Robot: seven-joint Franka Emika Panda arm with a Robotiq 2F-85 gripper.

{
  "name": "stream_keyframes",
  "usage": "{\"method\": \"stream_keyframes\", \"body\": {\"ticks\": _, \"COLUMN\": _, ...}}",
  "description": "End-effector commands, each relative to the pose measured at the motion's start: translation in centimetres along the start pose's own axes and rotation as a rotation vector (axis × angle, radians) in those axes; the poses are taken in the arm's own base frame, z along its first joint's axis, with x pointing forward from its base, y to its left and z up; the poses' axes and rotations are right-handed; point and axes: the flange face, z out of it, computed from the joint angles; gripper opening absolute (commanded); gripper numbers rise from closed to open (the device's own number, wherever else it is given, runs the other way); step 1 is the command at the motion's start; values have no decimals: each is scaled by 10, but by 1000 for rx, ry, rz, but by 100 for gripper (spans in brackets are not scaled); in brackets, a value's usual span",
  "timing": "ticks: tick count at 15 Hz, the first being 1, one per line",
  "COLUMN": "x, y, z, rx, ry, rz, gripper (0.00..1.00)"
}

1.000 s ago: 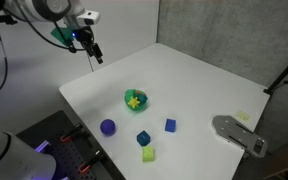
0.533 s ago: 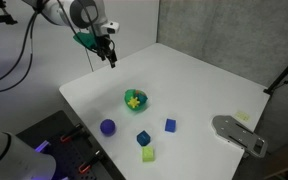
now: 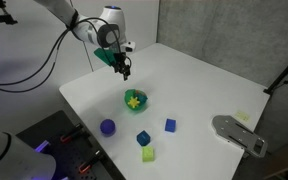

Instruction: Take the round yellow toy out of the bowl and put it on the table

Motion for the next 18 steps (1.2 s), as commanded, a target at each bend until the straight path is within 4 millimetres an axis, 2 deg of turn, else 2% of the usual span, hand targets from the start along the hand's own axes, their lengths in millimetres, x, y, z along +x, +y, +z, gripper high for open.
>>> {"method": "stream_keyframes", "body": {"ticks": 1, "x": 16, "y": 17, "z": 35, "rx": -7, "ry": -20, "rz": 4, "gripper": 100}}
{"method": "stream_keyframes", "body": {"ticks": 4, "x": 20, "y": 33, "z": 66, "rx": -3, "ry": -44, "rz": 21, "gripper": 100}}
{"method": "stream_keyframes", "body": {"ticks": 8, "x": 29, "y": 48, "z": 92, "rx": -29, "ry": -40, "rz": 27, "gripper": 100}}
{"method": "stream_keyframes", "body": {"ticks": 13, "x": 39, "y": 57, "z": 102, "rx": -55, "ry": 7, "rz": 7, "gripper": 100}}
{"method": "stream_keyframes", "body": {"ticks": 18, "x": 36, "y": 66, "z": 107, "rx": -57, "ry": -2, "rz": -25, "gripper": 100}}
